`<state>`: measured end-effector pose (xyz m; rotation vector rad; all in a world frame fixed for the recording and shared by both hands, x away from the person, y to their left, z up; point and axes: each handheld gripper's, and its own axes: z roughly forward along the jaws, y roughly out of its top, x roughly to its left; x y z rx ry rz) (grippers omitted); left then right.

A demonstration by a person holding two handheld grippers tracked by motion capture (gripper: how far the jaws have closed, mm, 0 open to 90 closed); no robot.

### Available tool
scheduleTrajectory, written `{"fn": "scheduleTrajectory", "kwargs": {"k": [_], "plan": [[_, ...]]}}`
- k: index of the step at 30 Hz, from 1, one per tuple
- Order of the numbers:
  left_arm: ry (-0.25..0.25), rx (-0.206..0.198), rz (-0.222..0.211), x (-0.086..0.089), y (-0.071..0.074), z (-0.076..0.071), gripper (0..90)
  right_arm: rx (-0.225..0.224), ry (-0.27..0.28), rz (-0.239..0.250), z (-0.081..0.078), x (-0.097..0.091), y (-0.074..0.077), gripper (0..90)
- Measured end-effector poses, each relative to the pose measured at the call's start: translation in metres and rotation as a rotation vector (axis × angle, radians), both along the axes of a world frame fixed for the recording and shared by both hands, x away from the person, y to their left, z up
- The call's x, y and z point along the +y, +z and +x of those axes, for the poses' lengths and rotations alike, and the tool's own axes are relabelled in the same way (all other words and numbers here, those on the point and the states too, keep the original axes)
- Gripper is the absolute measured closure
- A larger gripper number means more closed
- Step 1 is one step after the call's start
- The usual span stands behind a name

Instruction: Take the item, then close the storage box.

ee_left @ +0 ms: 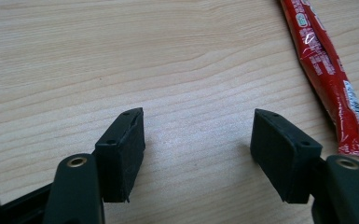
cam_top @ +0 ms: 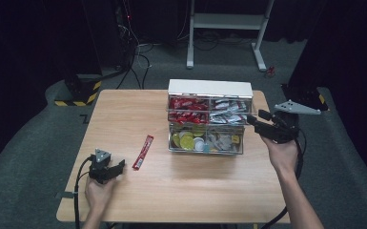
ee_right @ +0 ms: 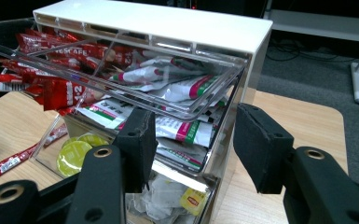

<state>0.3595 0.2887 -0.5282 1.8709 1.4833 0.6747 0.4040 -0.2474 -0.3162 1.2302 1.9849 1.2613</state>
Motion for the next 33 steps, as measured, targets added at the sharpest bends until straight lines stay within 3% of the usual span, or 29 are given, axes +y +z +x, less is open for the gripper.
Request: {"fn": "scheduleTrajectory", "kwargs": {"k": [16,33], "plan": [[0.0,0.002,-0.002,0.0,0.0,0.0,35.1,0.031,-0.003,-0.017,-0.001,0.0,-0.013,48.9],[0.002,0.001,-0.002,0.0,0.0,0.0,35.1,0.031,-0.009,-0.01,-0.006,-0.006,-0.02,48.4]]}}
